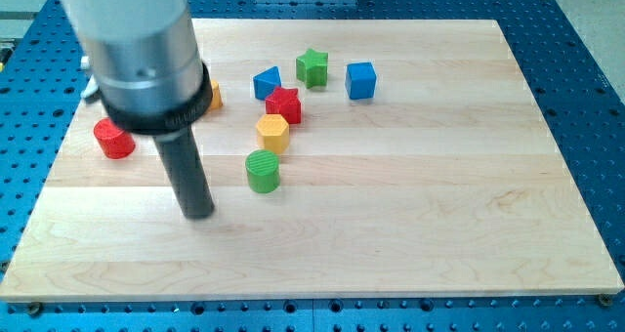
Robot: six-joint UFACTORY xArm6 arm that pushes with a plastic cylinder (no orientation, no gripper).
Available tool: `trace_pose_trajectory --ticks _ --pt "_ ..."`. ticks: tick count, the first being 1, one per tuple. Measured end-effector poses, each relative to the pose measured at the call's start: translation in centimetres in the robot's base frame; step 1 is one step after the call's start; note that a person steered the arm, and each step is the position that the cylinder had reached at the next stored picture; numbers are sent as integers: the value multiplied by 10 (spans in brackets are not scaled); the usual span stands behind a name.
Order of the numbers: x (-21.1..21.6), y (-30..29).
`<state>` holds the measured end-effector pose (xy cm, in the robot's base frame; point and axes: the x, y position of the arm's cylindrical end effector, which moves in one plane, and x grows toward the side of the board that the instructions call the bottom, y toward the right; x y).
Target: Push the green circle to the left
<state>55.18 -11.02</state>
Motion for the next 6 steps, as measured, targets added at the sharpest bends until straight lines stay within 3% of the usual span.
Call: trace_pose_trajectory --ticks 1,2,4,6 --pt "-10 66" --pt "-40 92" --pt "-41 18" --pt "-45 45"
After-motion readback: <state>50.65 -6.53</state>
